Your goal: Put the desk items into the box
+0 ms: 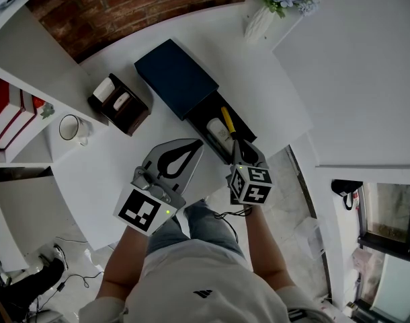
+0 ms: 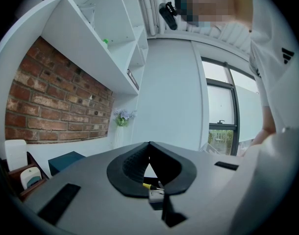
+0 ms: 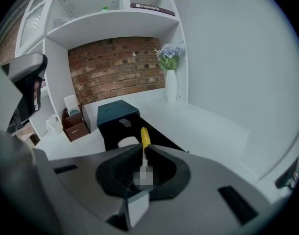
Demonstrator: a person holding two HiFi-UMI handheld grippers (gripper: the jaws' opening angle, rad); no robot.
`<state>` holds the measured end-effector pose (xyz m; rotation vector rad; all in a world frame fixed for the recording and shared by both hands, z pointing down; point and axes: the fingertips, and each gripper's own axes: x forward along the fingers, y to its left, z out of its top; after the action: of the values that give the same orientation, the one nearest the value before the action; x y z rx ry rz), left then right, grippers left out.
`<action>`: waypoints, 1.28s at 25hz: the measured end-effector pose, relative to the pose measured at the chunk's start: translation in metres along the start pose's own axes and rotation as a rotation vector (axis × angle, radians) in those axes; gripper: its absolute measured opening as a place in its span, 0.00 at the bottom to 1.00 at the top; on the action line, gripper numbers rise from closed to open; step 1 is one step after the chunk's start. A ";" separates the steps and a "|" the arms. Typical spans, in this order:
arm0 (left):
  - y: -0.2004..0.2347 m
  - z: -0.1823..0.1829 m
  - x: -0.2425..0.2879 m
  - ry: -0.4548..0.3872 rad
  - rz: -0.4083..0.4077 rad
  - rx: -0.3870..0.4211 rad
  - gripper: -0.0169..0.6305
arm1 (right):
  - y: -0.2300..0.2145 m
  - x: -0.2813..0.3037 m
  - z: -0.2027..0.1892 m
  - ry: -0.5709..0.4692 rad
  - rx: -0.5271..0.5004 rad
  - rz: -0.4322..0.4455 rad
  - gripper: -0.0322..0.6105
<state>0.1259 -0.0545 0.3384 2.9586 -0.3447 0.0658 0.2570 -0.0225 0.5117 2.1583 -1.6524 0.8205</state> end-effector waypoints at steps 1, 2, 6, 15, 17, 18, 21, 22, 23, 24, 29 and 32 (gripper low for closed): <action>0.000 0.000 -0.001 0.000 0.000 0.000 0.04 | 0.000 -0.001 0.001 -0.002 0.001 0.003 0.10; -0.001 0.000 -0.001 -0.002 0.000 0.001 0.04 | 0.000 -0.001 0.002 -0.006 0.002 0.004 0.10; -0.003 0.003 -0.004 -0.008 -0.001 0.007 0.04 | 0.002 -0.007 0.007 -0.028 0.006 0.005 0.10; -0.015 0.009 -0.013 -0.027 -0.029 0.018 0.04 | 0.024 -0.030 0.024 -0.097 0.018 0.084 0.07; -0.020 0.010 -0.014 -0.030 -0.042 0.020 0.04 | 0.029 -0.038 0.028 -0.114 0.025 0.110 0.06; -0.023 0.011 -0.015 -0.032 -0.050 0.023 0.04 | 0.031 -0.043 0.031 -0.126 0.028 0.121 0.06; -0.031 0.013 -0.016 -0.036 -0.079 0.034 0.04 | 0.036 -0.058 0.039 -0.169 0.030 0.131 0.06; -0.033 0.014 -0.016 -0.037 -0.089 0.037 0.04 | 0.037 -0.063 0.042 -0.186 0.030 0.131 0.06; -0.036 0.015 -0.016 -0.039 -0.100 0.041 0.04 | 0.038 -0.068 0.046 -0.203 0.033 0.131 0.06; -0.039 0.016 -0.016 -0.041 -0.112 0.045 0.04 | 0.039 -0.074 0.049 -0.219 0.038 0.132 0.06; -0.057 0.019 -0.015 -0.040 -0.175 0.056 0.04 | 0.043 -0.106 0.064 -0.301 0.060 0.131 0.06; -0.068 0.020 -0.013 -0.038 -0.215 0.061 0.04 | 0.043 -0.126 0.071 -0.349 0.074 0.129 0.06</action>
<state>0.1291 0.0103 0.3070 3.0407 -0.0283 -0.0065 0.2120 0.0236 0.3754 2.3728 -1.9727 0.5674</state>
